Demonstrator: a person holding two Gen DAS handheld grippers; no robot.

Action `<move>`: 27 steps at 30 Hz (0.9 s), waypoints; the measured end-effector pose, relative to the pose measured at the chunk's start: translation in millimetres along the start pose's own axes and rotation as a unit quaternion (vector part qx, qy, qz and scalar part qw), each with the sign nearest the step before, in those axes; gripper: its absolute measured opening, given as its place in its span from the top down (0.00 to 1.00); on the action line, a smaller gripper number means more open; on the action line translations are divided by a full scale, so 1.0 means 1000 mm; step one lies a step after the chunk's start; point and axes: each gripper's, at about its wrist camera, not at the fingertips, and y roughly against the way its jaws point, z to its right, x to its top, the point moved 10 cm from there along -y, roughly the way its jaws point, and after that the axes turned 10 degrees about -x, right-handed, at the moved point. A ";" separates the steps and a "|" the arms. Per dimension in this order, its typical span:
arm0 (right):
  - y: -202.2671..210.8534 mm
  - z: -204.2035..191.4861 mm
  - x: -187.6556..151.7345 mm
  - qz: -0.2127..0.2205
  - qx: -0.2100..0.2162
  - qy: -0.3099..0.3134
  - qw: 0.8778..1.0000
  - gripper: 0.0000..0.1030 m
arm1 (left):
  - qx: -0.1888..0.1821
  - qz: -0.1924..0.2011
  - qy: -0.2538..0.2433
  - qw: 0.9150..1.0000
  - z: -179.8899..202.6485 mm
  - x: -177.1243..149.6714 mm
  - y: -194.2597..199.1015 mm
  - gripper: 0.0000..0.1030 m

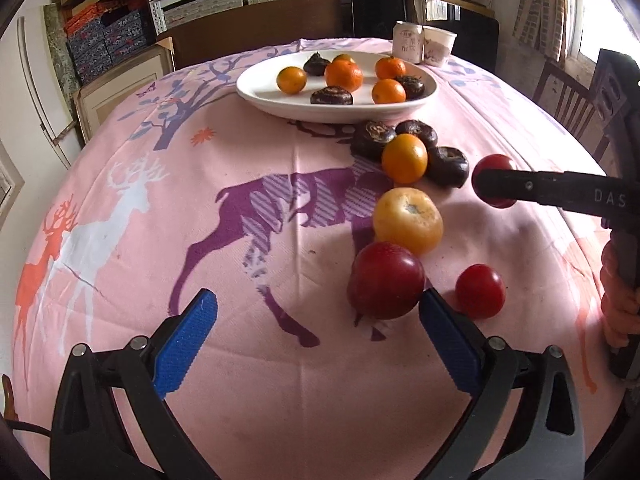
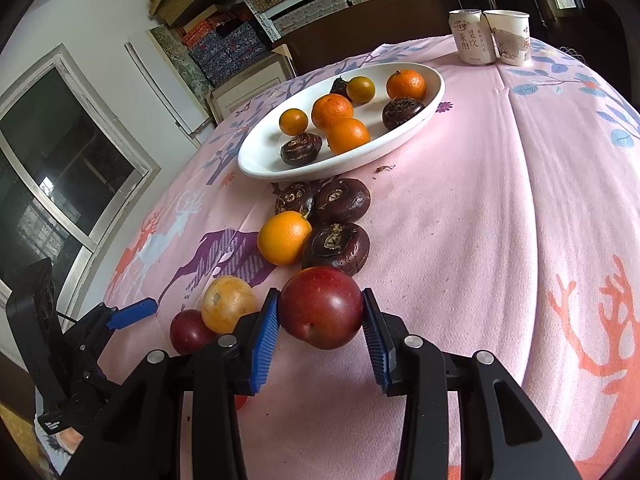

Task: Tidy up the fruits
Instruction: 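Carry the red plum and cherry tomato onto the white plate and open both grippers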

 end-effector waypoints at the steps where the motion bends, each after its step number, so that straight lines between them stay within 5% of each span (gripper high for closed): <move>1: 0.000 0.000 0.000 0.000 0.001 -0.001 1.000 0.60 | 0.006 0.013 0.007 1.000 -0.007 0.003 0.006 0.04; 4: 0.001 0.000 0.001 0.001 0.003 -0.003 1.000 0.60 | 0.023 0.038 0.024 0.999 -0.024 0.007 0.018 0.04; 11: 0.002 0.000 0.001 0.000 0.005 -0.003 1.000 0.60 | -0.016 0.011 -0.009 1.000 -0.006 0.006 0.006 0.04; 18: 0.001 -0.001 0.000 -0.004 0.005 -0.002 1.000 0.60 | -0.040 -0.004 0.015 0.999 -0.013 0.011 -0.010 0.06; 23: 0.000 -0.001 -0.001 -0.008 0.006 -0.001 1.000 0.60 | -0.053 -0.019 0.029 0.998 -0.015 0.008 -0.017 0.37; 27: 0.000 -0.001 0.000 -0.007 0.006 -0.001 1.000 0.60 | -0.045 -0.020 0.026 0.998 -0.016 0.011 -0.020 0.45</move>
